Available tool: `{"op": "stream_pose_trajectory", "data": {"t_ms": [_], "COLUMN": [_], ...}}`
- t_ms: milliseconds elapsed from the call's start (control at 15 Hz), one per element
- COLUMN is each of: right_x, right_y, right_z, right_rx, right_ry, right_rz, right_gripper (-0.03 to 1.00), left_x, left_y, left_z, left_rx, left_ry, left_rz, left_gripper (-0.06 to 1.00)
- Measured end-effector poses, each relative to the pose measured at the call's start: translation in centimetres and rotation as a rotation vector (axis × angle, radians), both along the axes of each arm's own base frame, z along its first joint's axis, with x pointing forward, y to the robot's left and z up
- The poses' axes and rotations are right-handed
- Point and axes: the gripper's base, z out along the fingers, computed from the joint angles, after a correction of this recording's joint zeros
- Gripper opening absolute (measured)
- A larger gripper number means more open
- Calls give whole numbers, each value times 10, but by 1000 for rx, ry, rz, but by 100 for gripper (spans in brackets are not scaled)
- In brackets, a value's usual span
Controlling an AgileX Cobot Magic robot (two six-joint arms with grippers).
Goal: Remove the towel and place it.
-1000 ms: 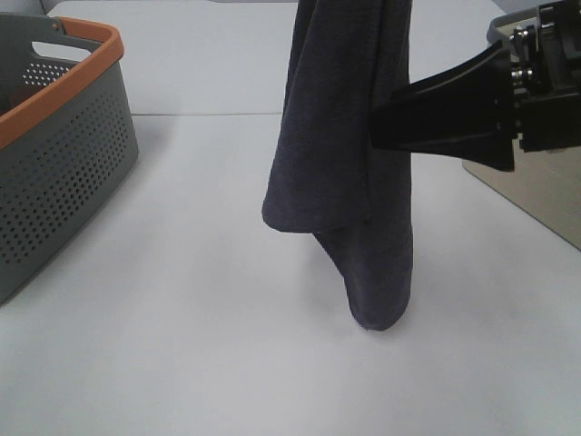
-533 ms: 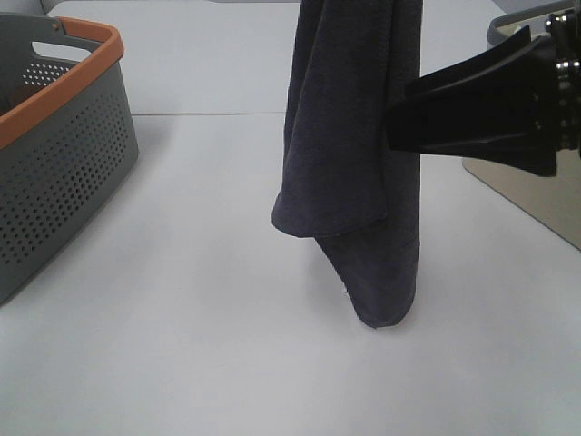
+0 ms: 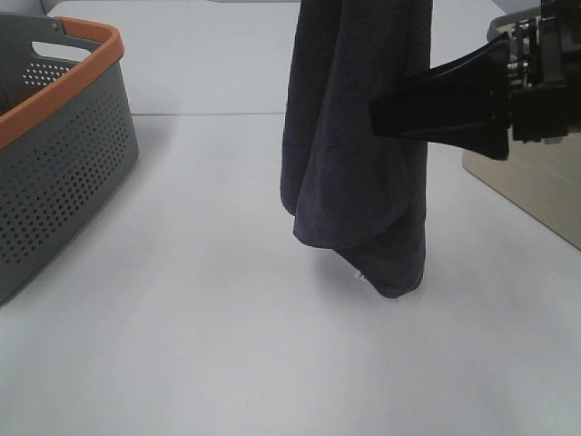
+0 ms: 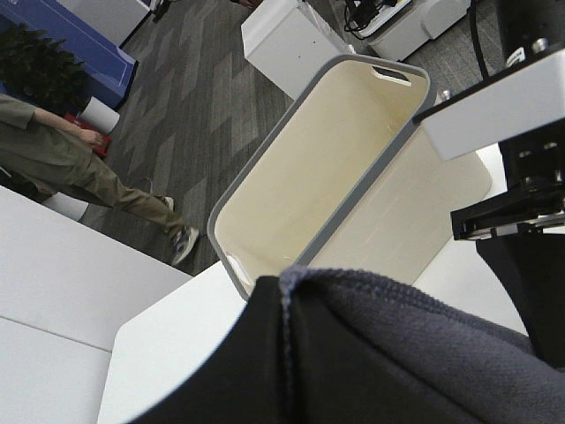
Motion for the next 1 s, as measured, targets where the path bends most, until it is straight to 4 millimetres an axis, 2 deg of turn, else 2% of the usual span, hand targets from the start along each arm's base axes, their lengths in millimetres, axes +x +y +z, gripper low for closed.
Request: {"op": "stream_pose_trajectory", "data": {"t_ms": [467, 733, 800, 1000], "right_x": [17, 30, 35, 43], "right_y": [2, 8, 10, 13], "right_z": [-14, -35, -47, -65], "right_rx": [-7, 25, 29, 20], "right_ry": [-28, 36, 81, 131], "right_rz": [-8, 51, 71, 82], "right_gripper": [59, 59, 59, 59], "left_x": [1, 3, 3, 4], "left_y": [0, -1, -1, -1], "left_z": [-2, -5, -5, -5], "left_rx": [10, 19, 21, 25], "left_ry": [-2, 1, 0, -2], "left_rz": [2, 3, 4, 5], "left_gripper": [0, 0, 0, 0]}}
